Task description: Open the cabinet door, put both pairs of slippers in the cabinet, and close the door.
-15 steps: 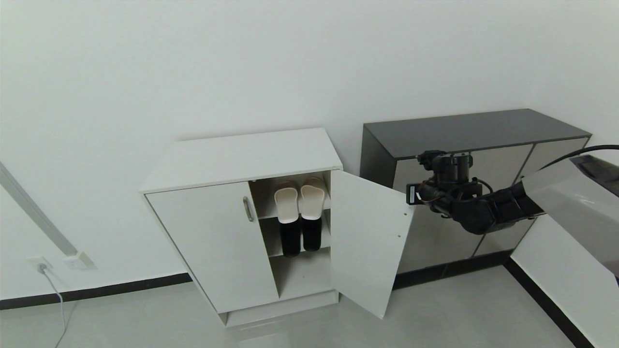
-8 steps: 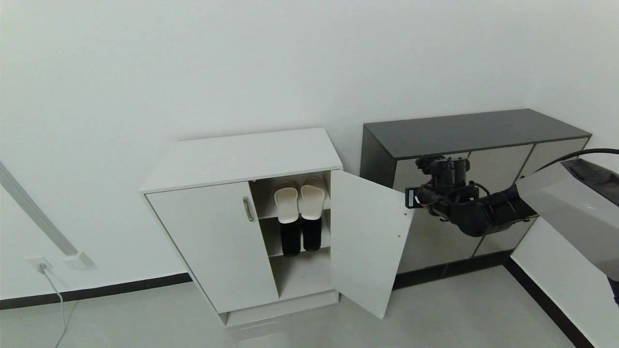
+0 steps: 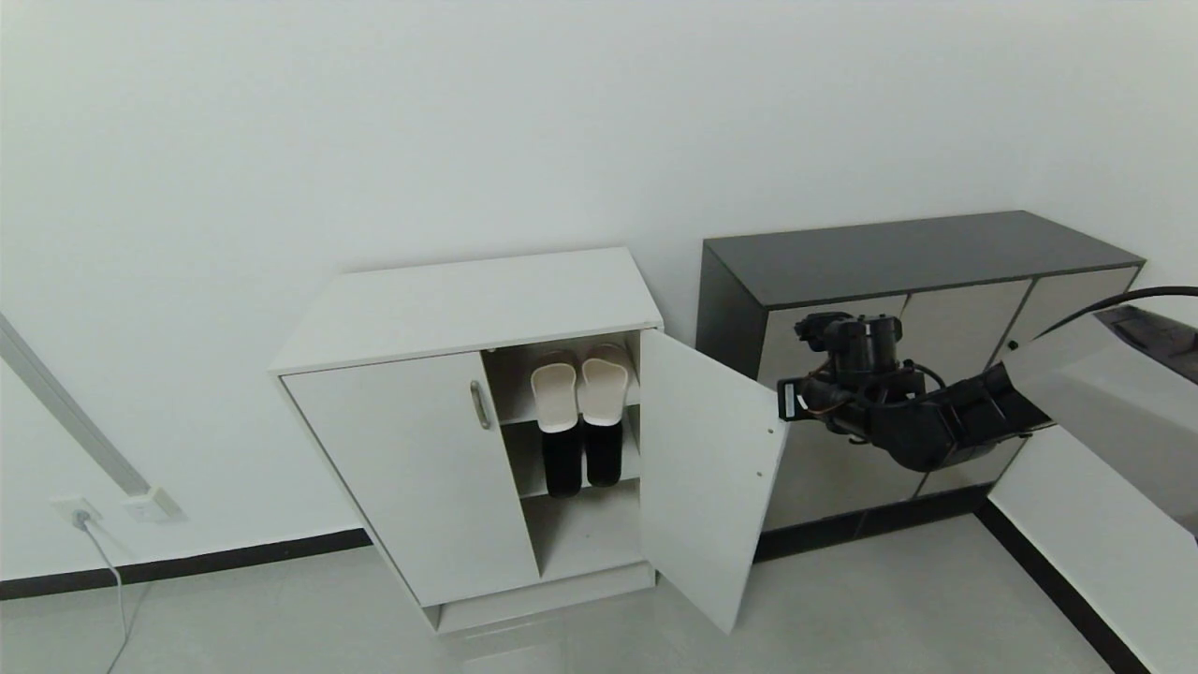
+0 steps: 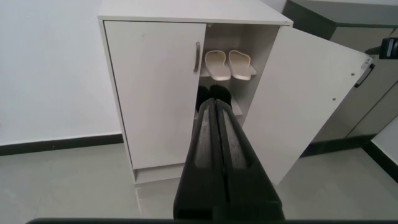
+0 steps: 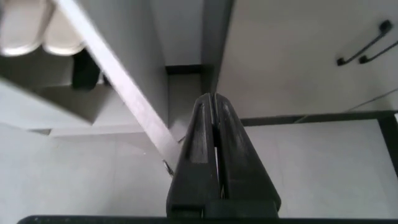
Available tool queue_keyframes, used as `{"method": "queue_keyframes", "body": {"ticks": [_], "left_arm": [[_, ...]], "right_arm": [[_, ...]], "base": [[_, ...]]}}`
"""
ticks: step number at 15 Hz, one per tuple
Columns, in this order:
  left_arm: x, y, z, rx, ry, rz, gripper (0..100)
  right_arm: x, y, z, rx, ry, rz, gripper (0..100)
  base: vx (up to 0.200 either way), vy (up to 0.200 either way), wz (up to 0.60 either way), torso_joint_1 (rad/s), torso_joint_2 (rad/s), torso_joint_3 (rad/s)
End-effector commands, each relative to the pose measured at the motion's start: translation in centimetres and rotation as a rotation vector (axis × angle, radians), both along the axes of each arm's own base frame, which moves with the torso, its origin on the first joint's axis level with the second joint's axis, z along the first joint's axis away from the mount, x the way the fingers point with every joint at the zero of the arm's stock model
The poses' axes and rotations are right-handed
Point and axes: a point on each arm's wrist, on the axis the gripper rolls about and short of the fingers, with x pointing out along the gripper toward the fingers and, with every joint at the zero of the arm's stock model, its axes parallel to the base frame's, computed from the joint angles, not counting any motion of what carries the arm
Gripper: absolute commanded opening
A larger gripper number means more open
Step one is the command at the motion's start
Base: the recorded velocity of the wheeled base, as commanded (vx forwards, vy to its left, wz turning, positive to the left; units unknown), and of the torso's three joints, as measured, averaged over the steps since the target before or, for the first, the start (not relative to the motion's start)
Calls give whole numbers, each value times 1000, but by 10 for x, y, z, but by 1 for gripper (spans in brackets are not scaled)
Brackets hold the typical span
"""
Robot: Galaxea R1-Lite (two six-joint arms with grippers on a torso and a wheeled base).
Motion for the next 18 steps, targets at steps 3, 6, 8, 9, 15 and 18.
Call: {"method": "queue_keyframes", "body": {"ticks": [3,6,8,9,15,18], "left_arm": [[0,0,0,0,0,1,0],[0,0,0,-2,0,1,0],[0,0,0,-2,1,1,0],[0,0,0,-2,0,1,0],[0,0,0,-2,0,1,0],[0,0,0,-2,0,1,0]], "right_arm": [[-44,42,9,-3,22,128,0],[-67,62,16,0,20,195,0],[-78,63,24,10,8,216,0],[-83,62,26,20,-1,247,0],[-109,58,42,37,-35,355,0],[-114,64,39,29,-28,372,0]], "base": [[0,0,0,0,0,0],[0,0,0,0,0,0],[0,0,0,0,0,0],[0,0,0,0,0,0],[0,0,0,0,0,0],[0,0,400,2,3,2]]}}
